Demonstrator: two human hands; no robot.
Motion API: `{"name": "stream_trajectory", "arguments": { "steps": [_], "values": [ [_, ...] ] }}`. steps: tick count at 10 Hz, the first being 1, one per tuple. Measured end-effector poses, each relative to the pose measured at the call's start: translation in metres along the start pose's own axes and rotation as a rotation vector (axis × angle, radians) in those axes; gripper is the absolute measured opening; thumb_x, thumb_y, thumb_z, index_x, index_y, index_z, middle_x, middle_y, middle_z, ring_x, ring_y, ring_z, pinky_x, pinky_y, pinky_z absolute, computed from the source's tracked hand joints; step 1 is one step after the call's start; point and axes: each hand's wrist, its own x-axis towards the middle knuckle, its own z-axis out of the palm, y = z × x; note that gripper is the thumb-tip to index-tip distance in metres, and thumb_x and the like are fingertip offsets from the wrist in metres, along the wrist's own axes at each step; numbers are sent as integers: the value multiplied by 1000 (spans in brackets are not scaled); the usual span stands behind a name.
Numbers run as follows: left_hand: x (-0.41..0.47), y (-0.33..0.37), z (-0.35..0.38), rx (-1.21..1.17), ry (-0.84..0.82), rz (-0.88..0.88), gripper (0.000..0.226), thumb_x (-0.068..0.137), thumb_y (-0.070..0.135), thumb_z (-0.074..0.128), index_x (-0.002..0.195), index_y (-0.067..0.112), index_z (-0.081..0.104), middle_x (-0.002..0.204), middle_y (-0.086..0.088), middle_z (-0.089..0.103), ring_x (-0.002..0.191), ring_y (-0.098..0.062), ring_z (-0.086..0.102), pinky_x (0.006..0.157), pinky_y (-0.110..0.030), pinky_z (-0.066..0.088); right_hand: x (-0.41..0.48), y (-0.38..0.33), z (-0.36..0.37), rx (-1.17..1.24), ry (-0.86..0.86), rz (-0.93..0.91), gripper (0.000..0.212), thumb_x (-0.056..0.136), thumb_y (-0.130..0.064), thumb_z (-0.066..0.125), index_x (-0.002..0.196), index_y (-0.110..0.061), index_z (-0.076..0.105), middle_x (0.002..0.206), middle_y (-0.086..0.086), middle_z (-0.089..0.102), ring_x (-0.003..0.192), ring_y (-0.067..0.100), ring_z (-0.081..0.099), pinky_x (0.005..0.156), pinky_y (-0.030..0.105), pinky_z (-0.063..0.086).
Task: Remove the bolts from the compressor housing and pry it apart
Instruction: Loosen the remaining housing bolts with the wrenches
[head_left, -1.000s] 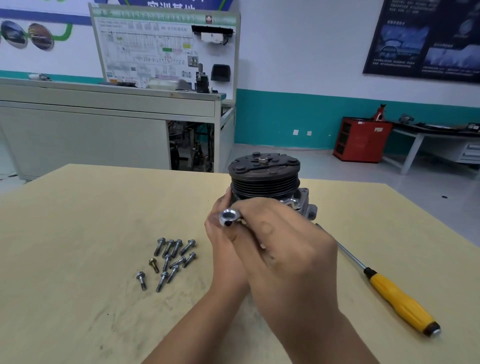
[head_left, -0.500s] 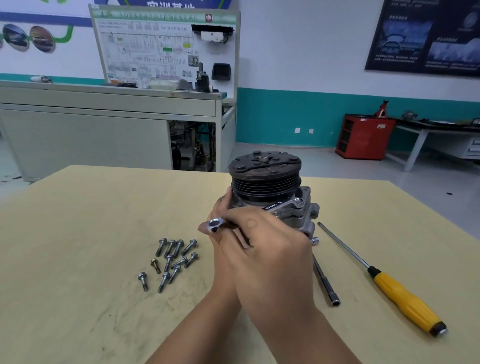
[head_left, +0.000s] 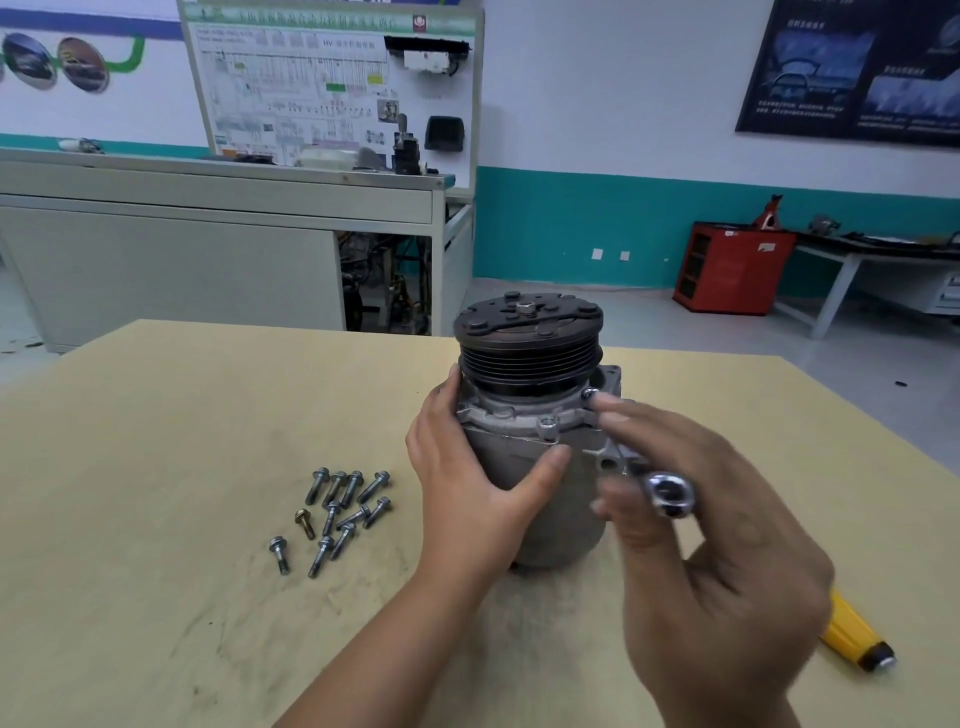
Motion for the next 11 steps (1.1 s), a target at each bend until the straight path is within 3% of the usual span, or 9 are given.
{"name": "stream_trajectory", "arguments": {
  "steps": [1,2,3,4,5,7,9,10,11],
  "values": [
    [-1,1,1,-1,-1,0,91,61,69,58,140,42,22,139,16,33,130,-1,23,103,-2,17,-2,13,-11,-17,81,26,30,99,-39,43,104,-17,63,103,-5,64,79,22,66,69,32,51],
    [-1,2,-1,-17,-12,-18,87,61,69,58,135,48,18,132,25,31,129,1,22,98,3,13,-1,30,-20,3,157,140,35,100,-43,39,104,-20,64,102,-4,63,68,23,63,62,31,47],
    [0,2,-1,-11,-24,-20,88,60,69,57,135,48,17,136,20,30,130,0,21,99,2,14,11,44,-27,59,217,310,35,97,-53,37,98,-33,65,91,3,59,62,14,56,57,23,43],
    [-1,2,-1,-13,-27,-21,88,60,70,58,135,50,16,136,21,30,132,0,20,101,-6,17,26,58,-27,167,215,545,41,88,-67,39,87,-39,69,63,-8,49,55,12,47,55,31,41],
    [-1,3,-1,-24,-23,-14,86,60,70,58,133,51,17,132,28,29,132,0,21,102,-10,18,43,75,-21,413,198,762,43,94,-54,39,82,-26,69,51,-10,45,48,7,41,48,22,37],
    [-1,4,-1,-8,-17,-1,82,60,71,57,129,56,18,132,33,25,132,1,20,107,-20,22,67,114,6,710,-26,1077,29,100,-26,40,85,-12,60,57,-6,45,45,5,43,42,15,37],
    [-1,4,0,-5,-18,4,81,59,71,57,129,56,17,131,36,23,130,5,20,102,-7,18,78,128,25,873,-350,1230,25,100,-19,37,91,-9,57,66,-1,68,42,3,52,40,14,43],
    [-1,3,0,-9,-18,7,81,59,71,56,129,53,19,131,28,28,131,1,20,102,-5,16,84,129,28,903,-332,1273,27,101,-20,34,84,-11,53,57,-1,65,38,2,50,37,11,40],
    [-1,2,-1,-4,-17,7,83,60,71,56,131,51,20,134,21,30,132,0,20,103,-9,18,87,125,25,1057,-91,1304,30,102,-25,34,78,-13,48,54,-4,61,37,0,48,38,8,38]
  ]
}}
